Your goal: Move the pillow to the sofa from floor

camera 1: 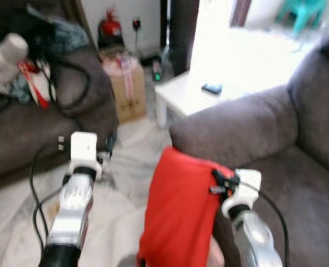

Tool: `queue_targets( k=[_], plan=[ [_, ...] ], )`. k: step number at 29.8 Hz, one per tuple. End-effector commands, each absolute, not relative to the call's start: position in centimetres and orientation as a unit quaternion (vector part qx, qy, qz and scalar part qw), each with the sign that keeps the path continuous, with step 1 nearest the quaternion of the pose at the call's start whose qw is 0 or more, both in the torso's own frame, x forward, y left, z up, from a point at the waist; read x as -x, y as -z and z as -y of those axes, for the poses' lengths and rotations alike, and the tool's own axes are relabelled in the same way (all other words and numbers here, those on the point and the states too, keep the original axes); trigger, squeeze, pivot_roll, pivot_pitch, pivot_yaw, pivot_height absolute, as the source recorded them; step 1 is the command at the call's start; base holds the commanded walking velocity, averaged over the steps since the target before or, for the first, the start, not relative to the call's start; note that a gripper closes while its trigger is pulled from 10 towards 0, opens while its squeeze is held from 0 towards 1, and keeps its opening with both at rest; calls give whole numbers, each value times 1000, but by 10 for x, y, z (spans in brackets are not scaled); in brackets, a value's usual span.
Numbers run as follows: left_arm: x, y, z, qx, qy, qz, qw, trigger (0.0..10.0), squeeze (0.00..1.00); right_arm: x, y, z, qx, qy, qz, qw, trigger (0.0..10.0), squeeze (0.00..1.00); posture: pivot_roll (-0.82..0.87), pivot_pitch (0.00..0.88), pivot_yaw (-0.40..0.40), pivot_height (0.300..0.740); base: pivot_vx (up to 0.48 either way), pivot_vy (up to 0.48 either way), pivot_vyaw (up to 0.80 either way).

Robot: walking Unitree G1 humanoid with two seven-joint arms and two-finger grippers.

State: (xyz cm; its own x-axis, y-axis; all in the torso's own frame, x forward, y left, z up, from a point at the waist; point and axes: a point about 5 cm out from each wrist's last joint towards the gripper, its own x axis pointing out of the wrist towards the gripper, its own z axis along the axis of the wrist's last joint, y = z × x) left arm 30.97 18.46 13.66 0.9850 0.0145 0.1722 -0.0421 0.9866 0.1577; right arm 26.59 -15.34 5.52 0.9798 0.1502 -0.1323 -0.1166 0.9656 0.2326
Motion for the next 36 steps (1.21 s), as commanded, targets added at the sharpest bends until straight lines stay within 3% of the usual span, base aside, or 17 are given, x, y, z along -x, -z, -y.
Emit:
queue_targets(
  k=[1,36],
  plan=[
    [-309,-135,-183,-93,-7,81,992,10000,0,-279,-99,161,-105,-61,33,992,10000,0,74,0,-38,740,0,0,0],
    [-309,-133,-184,-95,-3,75,993,10000,0,-286,-118,157,-129,-71,54,988,10000,0,74,0,-29,740,0,0,0]
  ],
)
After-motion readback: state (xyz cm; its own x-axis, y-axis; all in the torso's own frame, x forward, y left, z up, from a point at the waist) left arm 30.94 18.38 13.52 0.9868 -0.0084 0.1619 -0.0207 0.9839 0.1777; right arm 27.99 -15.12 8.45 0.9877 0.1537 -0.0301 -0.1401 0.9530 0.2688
